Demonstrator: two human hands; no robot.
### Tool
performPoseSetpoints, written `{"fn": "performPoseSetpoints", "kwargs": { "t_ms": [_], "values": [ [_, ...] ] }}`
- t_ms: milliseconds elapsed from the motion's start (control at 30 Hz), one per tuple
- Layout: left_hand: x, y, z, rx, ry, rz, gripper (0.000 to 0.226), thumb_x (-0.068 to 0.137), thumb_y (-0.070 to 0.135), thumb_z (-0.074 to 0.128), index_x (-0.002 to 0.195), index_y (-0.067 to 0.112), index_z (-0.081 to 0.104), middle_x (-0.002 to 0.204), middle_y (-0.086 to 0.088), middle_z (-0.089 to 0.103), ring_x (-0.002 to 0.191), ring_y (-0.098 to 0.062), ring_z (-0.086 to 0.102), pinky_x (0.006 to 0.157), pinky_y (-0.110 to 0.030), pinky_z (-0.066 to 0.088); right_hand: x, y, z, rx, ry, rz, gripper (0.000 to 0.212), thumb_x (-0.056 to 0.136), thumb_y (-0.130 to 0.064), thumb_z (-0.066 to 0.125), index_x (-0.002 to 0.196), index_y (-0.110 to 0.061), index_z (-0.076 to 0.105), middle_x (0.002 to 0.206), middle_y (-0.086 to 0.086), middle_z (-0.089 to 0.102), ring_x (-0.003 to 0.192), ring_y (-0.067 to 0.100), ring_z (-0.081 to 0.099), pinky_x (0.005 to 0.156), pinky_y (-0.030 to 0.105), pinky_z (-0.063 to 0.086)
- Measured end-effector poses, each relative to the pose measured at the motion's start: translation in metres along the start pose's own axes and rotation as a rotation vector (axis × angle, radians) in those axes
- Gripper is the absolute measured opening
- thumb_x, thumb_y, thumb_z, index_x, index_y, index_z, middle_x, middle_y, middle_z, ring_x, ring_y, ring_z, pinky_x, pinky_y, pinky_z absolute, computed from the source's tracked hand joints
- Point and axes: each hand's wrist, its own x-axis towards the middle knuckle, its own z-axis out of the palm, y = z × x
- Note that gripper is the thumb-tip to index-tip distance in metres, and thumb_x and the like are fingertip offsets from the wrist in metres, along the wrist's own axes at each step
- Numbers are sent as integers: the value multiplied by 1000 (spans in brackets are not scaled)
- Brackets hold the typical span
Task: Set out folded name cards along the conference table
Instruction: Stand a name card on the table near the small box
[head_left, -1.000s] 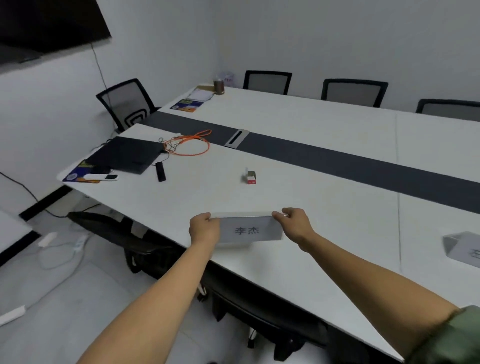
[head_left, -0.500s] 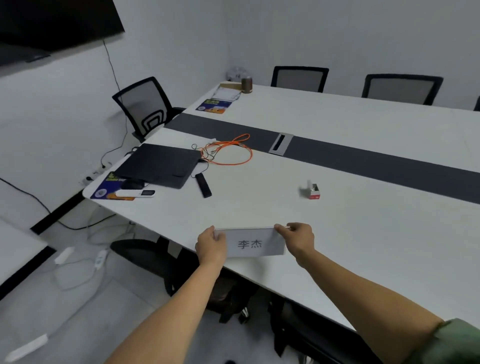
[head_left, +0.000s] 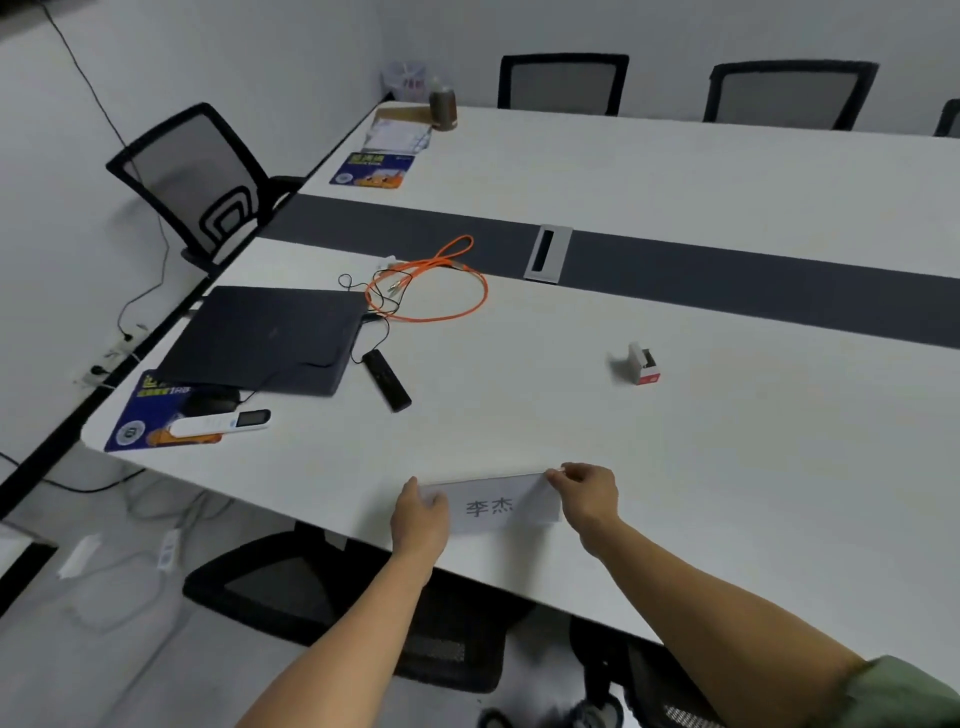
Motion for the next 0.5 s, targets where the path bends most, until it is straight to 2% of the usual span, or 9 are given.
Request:
{"fn": "performPoseSetpoints", "kwargs": {
  "t_ms": [133,200,233,267,367,400,433,467,500],
  "values": [
    [10,3,-3,-37,8,-33,40,95,14,48,135,6,47,127,-8,57,110,-28,57,91,-32,47,13,-11,10,2,-35,-20,34,92,-15,63,117,8,64,120,17,67,115,35,59,98,36,46],
    [20,2,-3,-88,5,-56,33,92,9,48,124,3,53,116,-9,62,96,-26,59,78,-29,46,20,-15,14,-15,-56,-18,25,91,-15,61,95,9,68,86,22,66,115,43,53,90,43,51],
    [23,3,-4,-114,3,-63,35,90,8,48,124,2,54,115,-12,63,94,-27,60,77,-30,48,23,-18,16,-24,-64,-9,25,91,-15,59,78,6,63,67,17,52,79,16,29,65,34,41],
    [26,4,-5,-140,2,-77,42,86,10,49,127,2,53,121,-14,62,98,-30,61,81,-33,51,25,-20,19,-29,-68,-6,28,91,-15,58,68,1,55,62,11,37,63,27,33,69,31,20],
    [31,16,-13,-219,34,-111,60,86,11,48,146,7,38,143,-7,48,121,-32,54,99,-38,45,25,-30,27,-25,-45,8,36,92,-20,60,77,13,57,63,9,43,72,16,29,62,30,32],
    [31,22,-18,-241,68,-103,60,89,8,47,148,9,36,145,-6,46,123,-30,52,100,-36,44,24,-35,31,-12,-37,-1,37,92,-21,61,91,15,63,71,14,61,76,13,34,66,32,45],
    [32,29,-22,-245,115,-90,58,91,7,46,148,10,37,146,-7,46,124,-30,51,101,-35,44,22,-40,34,-6,-14,-13,37,92,-22,62,101,14,64,90,21,71,117,31,39,78,39,53],
    [31,37,-28,-233,162,-83,54,91,8,46,145,8,42,143,-7,49,123,-30,52,102,-36,45,20,-46,36,-9,9,-21,37,92,-24,63,105,12,65,107,22,71,101,39,65,90,43,53],
    [31,46,-34,-226,208,-66,46,91,8,47,137,6,50,135,-8,55,118,-31,55,98,-36,47,18,-53,37,-12,22,-35,36,92,-25,63,105,9,68,114,20,69,107,38,63,94,42,52]
  ]
}}
